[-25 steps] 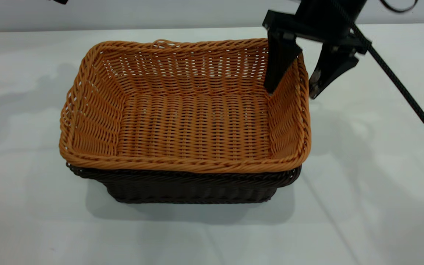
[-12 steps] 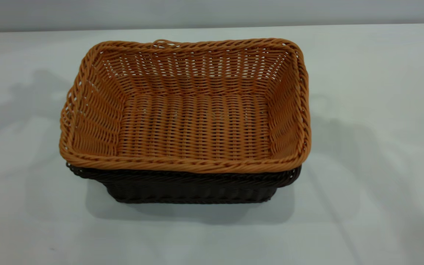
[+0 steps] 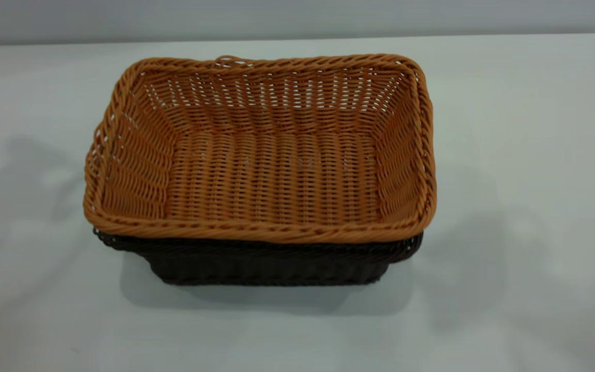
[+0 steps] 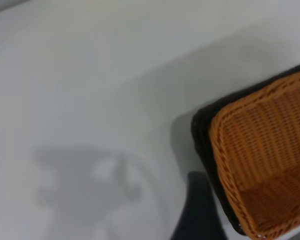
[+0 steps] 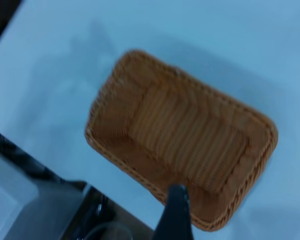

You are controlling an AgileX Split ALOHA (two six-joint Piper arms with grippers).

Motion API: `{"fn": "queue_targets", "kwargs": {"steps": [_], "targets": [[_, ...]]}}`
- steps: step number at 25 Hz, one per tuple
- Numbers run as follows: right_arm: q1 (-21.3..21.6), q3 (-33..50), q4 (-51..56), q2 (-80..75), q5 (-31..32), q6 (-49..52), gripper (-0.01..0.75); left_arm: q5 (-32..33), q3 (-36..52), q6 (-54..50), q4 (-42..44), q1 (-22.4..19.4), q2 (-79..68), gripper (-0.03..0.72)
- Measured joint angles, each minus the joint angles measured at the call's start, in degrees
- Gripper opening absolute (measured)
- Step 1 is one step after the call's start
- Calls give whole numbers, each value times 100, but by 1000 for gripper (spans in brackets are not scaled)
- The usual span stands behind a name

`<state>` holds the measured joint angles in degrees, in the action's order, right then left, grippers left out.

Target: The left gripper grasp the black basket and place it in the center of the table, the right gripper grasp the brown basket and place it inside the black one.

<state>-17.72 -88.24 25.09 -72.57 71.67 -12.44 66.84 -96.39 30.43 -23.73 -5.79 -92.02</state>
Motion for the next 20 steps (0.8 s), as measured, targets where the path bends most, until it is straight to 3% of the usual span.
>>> {"fn": "queue_targets", "kwargs": {"steps": [4, 10, 15, 20], "targets": [[0, 506, 23, 1010, 25, 0, 590, 0, 13, -578, 327, 0, 259, 488], [0, 2128, 25, 2617, 65, 8, 590, 0, 443, -1433, 599, 0, 811, 488], [0, 3466, 20, 3844, 67, 13, 590, 0, 1515, -1564, 631, 0, 1698, 488], [0, 4269, -169, 5029, 22, 7, 590, 0, 2674, -1577, 631, 0, 2671, 488]]}}
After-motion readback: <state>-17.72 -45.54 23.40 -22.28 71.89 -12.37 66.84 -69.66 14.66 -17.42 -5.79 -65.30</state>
